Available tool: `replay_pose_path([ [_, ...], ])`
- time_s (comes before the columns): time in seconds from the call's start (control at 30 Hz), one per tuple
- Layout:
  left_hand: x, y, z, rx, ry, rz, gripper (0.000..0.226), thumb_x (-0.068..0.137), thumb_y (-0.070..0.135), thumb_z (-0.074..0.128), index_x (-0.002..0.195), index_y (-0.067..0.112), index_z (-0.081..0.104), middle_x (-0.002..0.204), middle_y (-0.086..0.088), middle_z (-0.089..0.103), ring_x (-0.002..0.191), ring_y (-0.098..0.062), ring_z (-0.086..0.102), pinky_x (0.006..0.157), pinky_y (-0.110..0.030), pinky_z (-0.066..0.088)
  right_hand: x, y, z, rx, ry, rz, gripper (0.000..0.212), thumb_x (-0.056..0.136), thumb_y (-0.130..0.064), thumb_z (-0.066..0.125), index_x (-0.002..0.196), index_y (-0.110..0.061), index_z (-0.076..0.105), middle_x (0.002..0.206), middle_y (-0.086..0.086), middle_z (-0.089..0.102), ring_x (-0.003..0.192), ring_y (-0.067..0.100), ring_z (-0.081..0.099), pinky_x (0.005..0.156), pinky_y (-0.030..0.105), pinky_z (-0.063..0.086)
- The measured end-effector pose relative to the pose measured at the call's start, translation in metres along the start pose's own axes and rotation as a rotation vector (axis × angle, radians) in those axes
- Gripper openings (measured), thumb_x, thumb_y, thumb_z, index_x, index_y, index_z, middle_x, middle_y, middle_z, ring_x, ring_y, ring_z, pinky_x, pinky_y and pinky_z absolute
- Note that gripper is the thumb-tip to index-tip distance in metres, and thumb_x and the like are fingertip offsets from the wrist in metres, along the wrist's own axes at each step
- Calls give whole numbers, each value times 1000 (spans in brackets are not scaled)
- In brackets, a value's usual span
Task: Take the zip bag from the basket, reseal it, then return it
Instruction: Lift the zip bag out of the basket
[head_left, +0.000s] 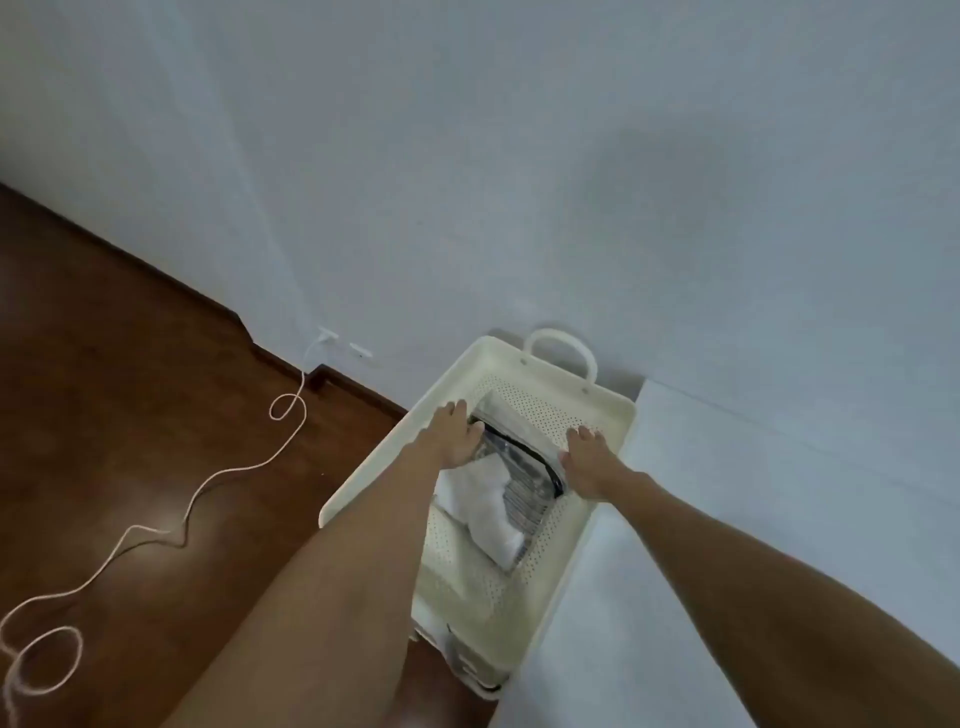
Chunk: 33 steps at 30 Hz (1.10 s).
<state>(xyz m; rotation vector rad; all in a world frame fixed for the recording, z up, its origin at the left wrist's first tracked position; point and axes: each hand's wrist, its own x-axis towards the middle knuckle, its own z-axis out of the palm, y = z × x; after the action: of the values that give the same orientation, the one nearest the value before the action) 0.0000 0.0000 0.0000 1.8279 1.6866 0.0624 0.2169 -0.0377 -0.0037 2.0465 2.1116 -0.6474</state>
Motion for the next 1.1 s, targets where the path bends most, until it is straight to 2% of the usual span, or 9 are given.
replay_pose_path([
  [0.13, 22, -3, 14, -71, -30, -5, 64, 104, 36, 33, 154, 1, 12, 162, -17, 18, 151, -31, 16, 121, -50, 19, 12, -2, 18, 105, -8, 70, 44, 98, -17, 41, 137, 2, 36, 138, 23, 43, 124, 38, 44, 106, 45, 36],
  [0.37, 55, -9, 35, -276, -35, -34, 58, 100, 38, 45, 144, 3, 35, 142, -23, 47, 131, -39, 48, 110, -52, 39, 29, -2, 44, 189, -42, 141, 30, 98, -13, 41, 119, 5, 52, 120, 22, 54, 111, 36, 55, 93, 40, 44],
  [0.53, 59, -18, 35, -296, -20, -132, 74, 96, 44, 52, 154, 10, 21, 155, -20, 33, 142, -38, 34, 116, -48, 31, 28, -5, 49, 291, -23, 250, 26, 96, -16, 47, 112, 1, 60, 117, 22, 58, 110, 36, 56, 86, 37, 44],
  [0.6, 59, -22, 33, -327, -81, -155, 72, 95, 45, 55, 152, 11, 28, 156, -15, 36, 142, -34, 36, 116, -45, 31, 23, -9, 48, 329, -21, 245, 22, 97, -16, 45, 104, -1, 61, 113, 21, 62, 107, 35, 57, 84, 35, 42],
  [0.7, 53, -25, 24, -505, -134, -208, 65, 92, 37, 63, 148, 14, 38, 148, -13, 46, 124, -30, 51, 103, -42, 43, 9, -16, 42, 484, 78, 245, 12, 96, -9, 44, 90, -9, 54, 102, 15, 60, 108, 34, 53, 87, 38, 41],
  [0.8, 40, -25, 9, -723, -124, -265, 65, 87, 30, 71, 145, 28, 43, 130, -9, 61, 109, -25, 60, 93, -38, 48, -5, -17, 28, 643, 164, 233, 12, 93, -8, 48, 94, -6, 60, 87, 4, 53, 109, 37, 53, 94, 47, 46],
  [0.9, 21, -9, -16, -867, -118, -210, 52, 86, 30, 73, 133, 35, 52, 98, 1, 66, 79, -15, 57, 74, -30, 45, -25, -20, 4, 820, 179, 195, 9, 93, -11, 47, 89, -13, 54, 85, 4, 56, 102, 37, 56, 91, 50, 49],
  [1.0, -3, 22, -45, -938, -93, -116, 36, 85, 44, 70, 118, 42, 55, 97, 5, 65, 81, -14, 57, 74, -27, 46, -46, -18, -25, 1090, 233, 170, 4, 93, -13, 51, 89, -15, 52, 101, 14, 58, 87, 33, 59, 76, 52, 56],
  [1.1, -25, 58, -66, -981, -45, -29, 35, 82, 58, 66, 112, 42, 60, 102, 3, 63, 89, -17, 58, 82, -31, 47, -75, -4, -55, 1223, 279, 69, 5, 93, -15, 55, 90, -15, 50, 96, 14, 55, 77, 25, 54, 73, 49, 57],
])
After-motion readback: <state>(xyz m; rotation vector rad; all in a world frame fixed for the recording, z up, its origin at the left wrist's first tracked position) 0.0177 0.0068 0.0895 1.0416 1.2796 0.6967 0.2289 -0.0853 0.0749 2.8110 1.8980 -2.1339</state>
